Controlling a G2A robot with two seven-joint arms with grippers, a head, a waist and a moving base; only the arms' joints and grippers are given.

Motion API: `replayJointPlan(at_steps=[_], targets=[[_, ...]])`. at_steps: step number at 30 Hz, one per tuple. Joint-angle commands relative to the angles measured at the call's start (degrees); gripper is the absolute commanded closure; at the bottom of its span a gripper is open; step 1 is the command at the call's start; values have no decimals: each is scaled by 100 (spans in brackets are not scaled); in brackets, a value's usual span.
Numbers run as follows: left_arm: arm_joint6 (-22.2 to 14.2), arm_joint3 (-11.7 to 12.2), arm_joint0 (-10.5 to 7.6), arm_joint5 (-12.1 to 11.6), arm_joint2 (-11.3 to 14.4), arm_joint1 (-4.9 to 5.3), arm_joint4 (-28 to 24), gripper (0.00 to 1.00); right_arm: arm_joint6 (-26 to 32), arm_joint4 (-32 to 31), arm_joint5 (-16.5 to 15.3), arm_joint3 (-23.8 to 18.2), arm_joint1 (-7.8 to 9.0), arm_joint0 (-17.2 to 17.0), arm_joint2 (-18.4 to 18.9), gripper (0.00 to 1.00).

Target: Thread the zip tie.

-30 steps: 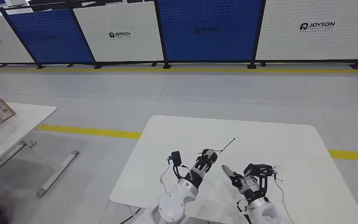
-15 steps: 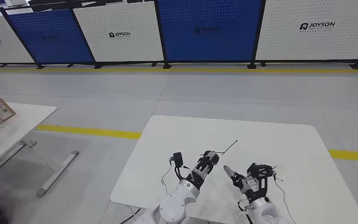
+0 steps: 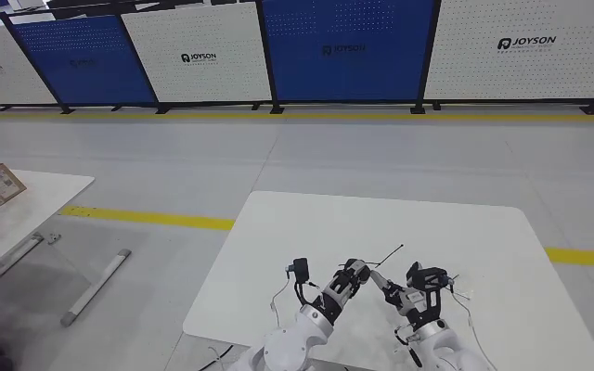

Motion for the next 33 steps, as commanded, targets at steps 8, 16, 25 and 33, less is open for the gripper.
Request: replayJointPlan(at_steps=[8,16,25,33], targets=[[79,60,-52,22,76,-26,109,100,100,-35,-124,-60,-13,3,-83,67],[143,129,-87,23,112,-46,190,100,66,-90,-220,-194,-2,-102,-58,64],[204,183,-114,24,166,-67,322,100,55,-110,-207,-285,-4,-130,-32,71],[222,222,-111,36,202,-79,429,100,172,-144,-195,-288,-19,-76,-94,71]])
